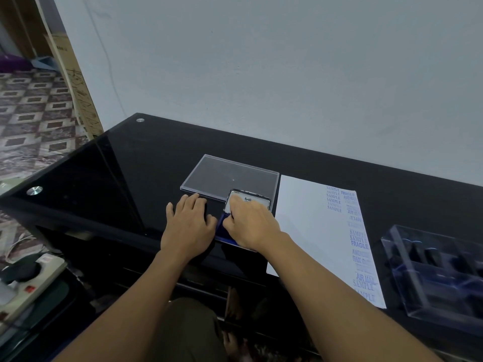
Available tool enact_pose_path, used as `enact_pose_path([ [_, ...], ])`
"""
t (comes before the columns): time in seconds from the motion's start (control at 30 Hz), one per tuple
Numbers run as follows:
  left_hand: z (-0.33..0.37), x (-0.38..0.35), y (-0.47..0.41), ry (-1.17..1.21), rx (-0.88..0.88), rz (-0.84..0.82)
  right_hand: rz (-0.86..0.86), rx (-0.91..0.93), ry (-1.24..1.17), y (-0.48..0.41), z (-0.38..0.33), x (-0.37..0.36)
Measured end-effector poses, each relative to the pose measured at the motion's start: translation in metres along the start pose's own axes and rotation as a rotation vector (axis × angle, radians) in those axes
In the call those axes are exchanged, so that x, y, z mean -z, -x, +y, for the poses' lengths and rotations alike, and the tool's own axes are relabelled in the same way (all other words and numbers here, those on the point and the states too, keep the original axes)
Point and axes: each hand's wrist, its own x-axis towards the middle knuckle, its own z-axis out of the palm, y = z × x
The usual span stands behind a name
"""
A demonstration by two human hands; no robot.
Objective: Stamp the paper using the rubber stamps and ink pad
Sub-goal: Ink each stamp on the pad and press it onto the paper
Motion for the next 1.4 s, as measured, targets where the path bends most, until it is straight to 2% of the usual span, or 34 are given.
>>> enact_pose_path([
  [0.3, 0.000, -0.001, 0.000, 0.014, -0.003, 0.014, 0.083, 0.010, 0.010, 0.008, 0.003, -0.008],
  [1.13, 0.000, -0.002, 0.000, -0.003, 0.015, -0.004, 0.056, -0.026, 0.005, 0.003, 0.002, -0.008],
  [1.4, -0.001, 0.001, -0.003, 0.061, 0.038, -0.007, 0.055, -0.014, 0.019, 0.003, 0.002, -0.005],
])
